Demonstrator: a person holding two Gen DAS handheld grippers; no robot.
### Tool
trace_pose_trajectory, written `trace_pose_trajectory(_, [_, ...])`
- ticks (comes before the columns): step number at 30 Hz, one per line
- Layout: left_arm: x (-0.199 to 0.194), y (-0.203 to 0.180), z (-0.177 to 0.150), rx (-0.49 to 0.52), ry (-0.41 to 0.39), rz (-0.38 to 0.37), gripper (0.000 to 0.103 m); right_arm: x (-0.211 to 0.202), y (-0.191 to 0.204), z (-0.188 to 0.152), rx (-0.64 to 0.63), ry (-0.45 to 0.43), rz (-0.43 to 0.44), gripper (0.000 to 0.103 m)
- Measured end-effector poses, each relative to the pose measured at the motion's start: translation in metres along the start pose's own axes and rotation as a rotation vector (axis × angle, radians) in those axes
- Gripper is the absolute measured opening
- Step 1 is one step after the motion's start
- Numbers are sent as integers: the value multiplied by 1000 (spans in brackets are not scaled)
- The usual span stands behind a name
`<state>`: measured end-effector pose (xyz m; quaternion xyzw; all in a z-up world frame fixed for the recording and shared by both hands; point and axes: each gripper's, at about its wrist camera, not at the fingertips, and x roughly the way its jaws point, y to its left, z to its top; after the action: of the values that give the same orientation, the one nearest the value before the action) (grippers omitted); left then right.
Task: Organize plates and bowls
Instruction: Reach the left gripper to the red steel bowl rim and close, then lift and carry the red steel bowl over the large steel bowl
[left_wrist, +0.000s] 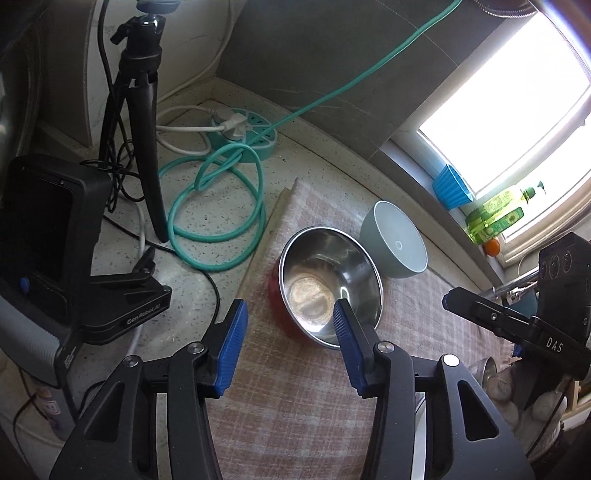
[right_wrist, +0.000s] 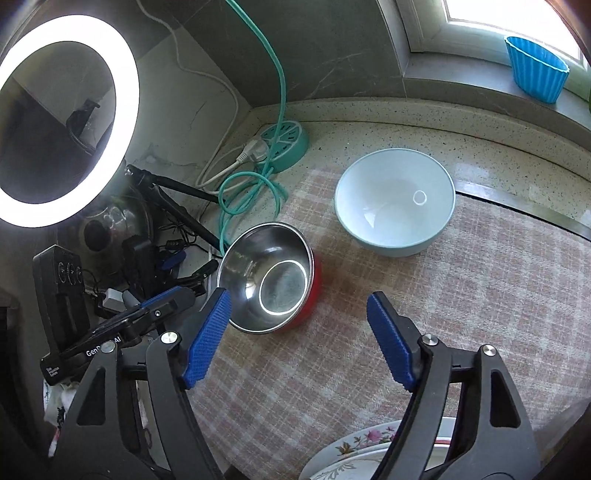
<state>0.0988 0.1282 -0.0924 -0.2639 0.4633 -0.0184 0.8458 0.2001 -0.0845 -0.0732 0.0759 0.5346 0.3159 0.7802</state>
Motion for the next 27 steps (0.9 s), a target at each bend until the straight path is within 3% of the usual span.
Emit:
trace_pose_trajectory(3, [9, 2, 5, -13, 15, -2, 41, 12, -8, 7, 44, 26, 19, 69])
trace_pose_trajectory(6, [16, 5, 9, -27, 29, -7, 37, 26, -13, 11, 69, 56, 25, 56])
trace_pose_trajectory(11, [25, 6, 11, -36, 51, -10, 34, 47, -18, 13, 88, 97, 18, 52])
trace_pose_trajectory(15, [30, 6, 12, -43, 62, -7, 34, 58, -16, 13, 80, 120, 11, 41])
trace_pose_trajectory(21, [38, 8, 12, -56, 73, -6, 19, 69, -16, 13, 80, 146, 11, 20])
trace_pose_trajectory(27, [42, 7, 9, -51, 83, -9, 11, 73, -11, 11, 56, 160, 10, 11])
